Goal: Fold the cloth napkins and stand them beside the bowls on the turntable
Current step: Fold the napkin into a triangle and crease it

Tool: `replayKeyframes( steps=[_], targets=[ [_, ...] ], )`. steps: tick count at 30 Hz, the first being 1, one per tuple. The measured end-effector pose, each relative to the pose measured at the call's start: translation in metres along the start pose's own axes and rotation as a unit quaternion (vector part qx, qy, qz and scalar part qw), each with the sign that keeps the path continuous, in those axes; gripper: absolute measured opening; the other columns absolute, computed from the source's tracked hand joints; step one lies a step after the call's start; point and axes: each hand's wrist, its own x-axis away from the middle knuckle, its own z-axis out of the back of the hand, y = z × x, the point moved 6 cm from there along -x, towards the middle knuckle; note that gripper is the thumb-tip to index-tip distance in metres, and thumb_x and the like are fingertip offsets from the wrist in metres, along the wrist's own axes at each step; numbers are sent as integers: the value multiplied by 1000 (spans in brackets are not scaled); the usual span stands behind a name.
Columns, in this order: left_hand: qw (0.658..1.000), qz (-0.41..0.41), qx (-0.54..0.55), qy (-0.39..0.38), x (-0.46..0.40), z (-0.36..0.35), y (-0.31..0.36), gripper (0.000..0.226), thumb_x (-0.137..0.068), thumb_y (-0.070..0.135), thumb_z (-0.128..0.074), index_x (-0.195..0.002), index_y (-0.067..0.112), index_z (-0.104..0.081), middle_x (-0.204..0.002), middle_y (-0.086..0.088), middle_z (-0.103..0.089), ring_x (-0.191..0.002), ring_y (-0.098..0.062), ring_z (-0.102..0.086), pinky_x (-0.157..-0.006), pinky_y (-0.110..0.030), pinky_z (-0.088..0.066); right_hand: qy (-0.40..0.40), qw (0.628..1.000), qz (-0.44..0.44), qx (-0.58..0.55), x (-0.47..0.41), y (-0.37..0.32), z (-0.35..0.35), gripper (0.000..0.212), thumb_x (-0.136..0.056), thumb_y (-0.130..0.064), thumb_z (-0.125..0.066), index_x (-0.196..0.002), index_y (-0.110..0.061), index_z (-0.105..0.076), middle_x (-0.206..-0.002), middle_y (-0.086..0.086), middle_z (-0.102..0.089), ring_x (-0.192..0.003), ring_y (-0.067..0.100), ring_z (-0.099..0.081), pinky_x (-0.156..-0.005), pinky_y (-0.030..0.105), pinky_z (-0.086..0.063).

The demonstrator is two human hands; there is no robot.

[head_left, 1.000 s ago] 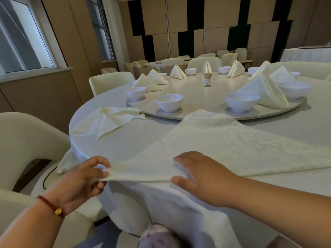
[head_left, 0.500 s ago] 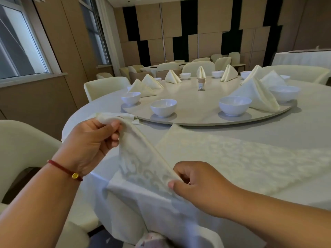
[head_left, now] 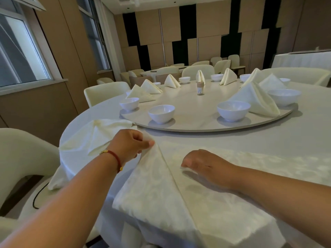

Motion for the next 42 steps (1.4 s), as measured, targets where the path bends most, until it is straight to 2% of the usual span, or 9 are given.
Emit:
replayKeyframes(
  steps=[1,4,8,14,19,25,33,38,42],
  targets=[
    [999,12,-32,-9,-4,-4,-4,30,-83,25,-73,-62,10,-57,-53,0,-50,-51,-15,-41,-54,-22,-40,1,1000,0,-9,0,2,-2,102,-79,-83,-10,-97,5,-58,-98,17,-59,-92,27,-51,-88,38,-39],
    [993,40,-103,-37,-16,-16,-17,37,-87,28,-67,-58,15,-50,-53,2,-51,-51,-15,-42,-54,-22,-39,6,1000,-6,-19,-1,8,-5,84,-82,-70,-21,-99,4,-58,-100,18,-59,-94,29,-51,-90,42,-40],
    [986,59,-147,-44,-32,-29,-28,41,-83,30,-71,-53,17,-47,-55,0,-51,-54,-16,-43,-57,-24,-38,10,999,-19,-34,-2,13,-5,86,-79,-73,-21,-100,2,-59,-101,14,-60,-97,25,-51,-92,41,-40],
    [981,67,-175,-52,-50,-45,-24,25,-82,31,-73,-71,14,-60,-69,-3,-60,-64,-15,-52,-62,-25,-41,24,999,-21,-38,-5,16,-8,79,-81,-67,-21,-94,0,-60,-95,10,-61,-93,22,-52,-91,38,-41],
    [969,68,-232,-60,-66,-57,-18,30,-84,36,-69,-75,9,-58,-75,-8,-62,-71,-21,-54,-73,-28,-45,24,998,-25,-50,-5,17,-8,71,-86,-61,-25,-93,0,-60,-93,10,-61,-93,22,-52,-91,34,-40],
    [960,79,-263,-52,-79,-62,-24,37,-80,41,-72,-71,10,-55,-67,-7,-59,-64,-21,-54,-65,-28,-45,22,998,-29,-50,-7,21,-9,70,-83,-67,-21,-85,-8,-58,-85,3,-58,-87,17,-50,-85,37,-44],
    [957,90,-273,-45,-88,-63,-26,41,-79,44,-72,-67,12,-48,-60,-5,-53,-58,-21,-51,-57,-28,-41,20,998,-20,-55,-8,24,-10,60,-84,-66,-20,-78,-16,-53,-77,-6,-53,-78,10,-45,-74,18,-31],
    [960,90,-264,-33,-88,-66,-28,41,-82,45,-69,-89,5,-62,-80,-7,-64,-77,-23,-61,-65,-28,-44,8,998,-22,-57,-8,24,-10,59,-83,-67,-21,-77,-17,-52,-78,-6,-53,-78,8,-45,-74,15,-29],
    [973,38,-222,46,-71,-68,-29,34,-86,37,-68,-100,17,-45,-95,3,-53,-89,-18,-51,-78,-28,-40,4,996,-55,-70,-5,24,-9,42,-89,-62,-32,-82,-26,-53,-83,-9,-57,-80,6,-49,-75,24,-41]
  ],
)
